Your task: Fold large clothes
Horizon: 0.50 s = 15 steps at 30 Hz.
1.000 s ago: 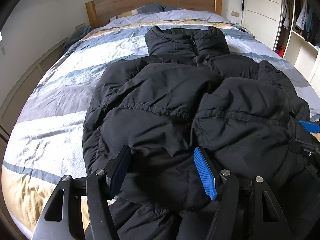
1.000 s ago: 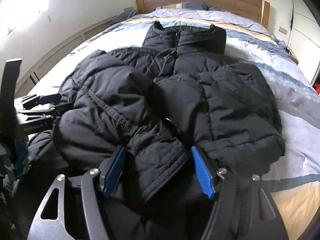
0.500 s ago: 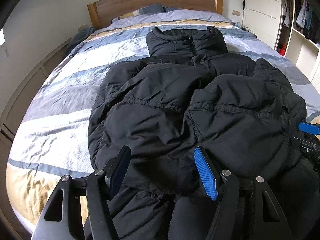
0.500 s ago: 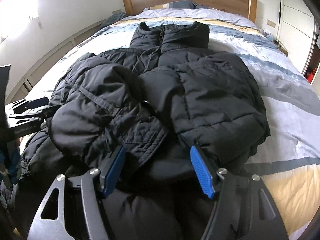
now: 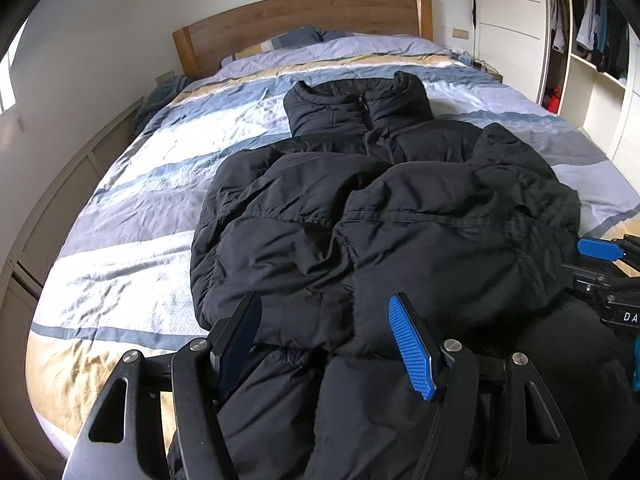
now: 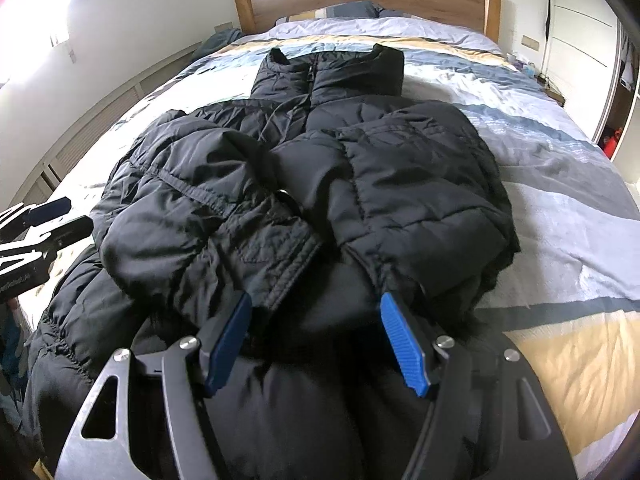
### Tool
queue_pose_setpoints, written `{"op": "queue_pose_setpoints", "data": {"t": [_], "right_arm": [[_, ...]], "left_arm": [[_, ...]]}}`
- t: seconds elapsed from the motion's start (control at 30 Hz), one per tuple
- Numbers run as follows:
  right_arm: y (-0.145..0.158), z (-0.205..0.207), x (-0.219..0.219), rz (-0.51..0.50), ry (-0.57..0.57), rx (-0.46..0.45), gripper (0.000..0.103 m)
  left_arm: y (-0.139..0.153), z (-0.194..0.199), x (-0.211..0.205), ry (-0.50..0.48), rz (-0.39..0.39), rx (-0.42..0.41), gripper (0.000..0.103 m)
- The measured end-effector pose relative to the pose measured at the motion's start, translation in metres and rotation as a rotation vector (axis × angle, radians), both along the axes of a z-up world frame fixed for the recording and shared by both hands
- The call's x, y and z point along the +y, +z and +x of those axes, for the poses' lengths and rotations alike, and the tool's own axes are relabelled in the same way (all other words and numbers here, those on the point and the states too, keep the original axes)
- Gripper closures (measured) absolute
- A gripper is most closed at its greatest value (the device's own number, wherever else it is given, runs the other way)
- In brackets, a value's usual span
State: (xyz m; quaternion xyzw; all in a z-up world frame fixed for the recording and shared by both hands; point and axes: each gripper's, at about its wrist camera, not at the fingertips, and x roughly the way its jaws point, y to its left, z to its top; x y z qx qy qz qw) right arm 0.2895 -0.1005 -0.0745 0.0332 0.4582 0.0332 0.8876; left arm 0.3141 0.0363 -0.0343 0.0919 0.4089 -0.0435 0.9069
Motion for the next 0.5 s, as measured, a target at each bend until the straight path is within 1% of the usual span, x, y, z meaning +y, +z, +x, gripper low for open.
{"op": "queue_pose_setpoints", "data": {"t": [0.1, 0.3, 0.4, 0.5], "right_arm": [[0.008, -0.011, -0.003, 0.001, -0.007, -0.014, 0.037], [0.032, -0.039, -0.013, 0.003, -0.035, -0.065, 0.037], [0.044, -0.053, -0.018, -0.004, -0.049, -0.091, 0.037], [0.059, -0.061, -0.030, -0.017, -0.070, -0.115, 0.037]], "left_arm": [[0.007, -0.011, -0.003, -0.004, 0.003, -0.018, 0.038], [0.018, -0.032, -0.009, 0.000, 0.044, -0.065, 0.038], [0.022, -0.040, -0.008, -0.005, 0.056, -0.071, 0.038], [0.026, -0.034, -0.004, -0.001, 0.124, -0.038, 0.038]]}}
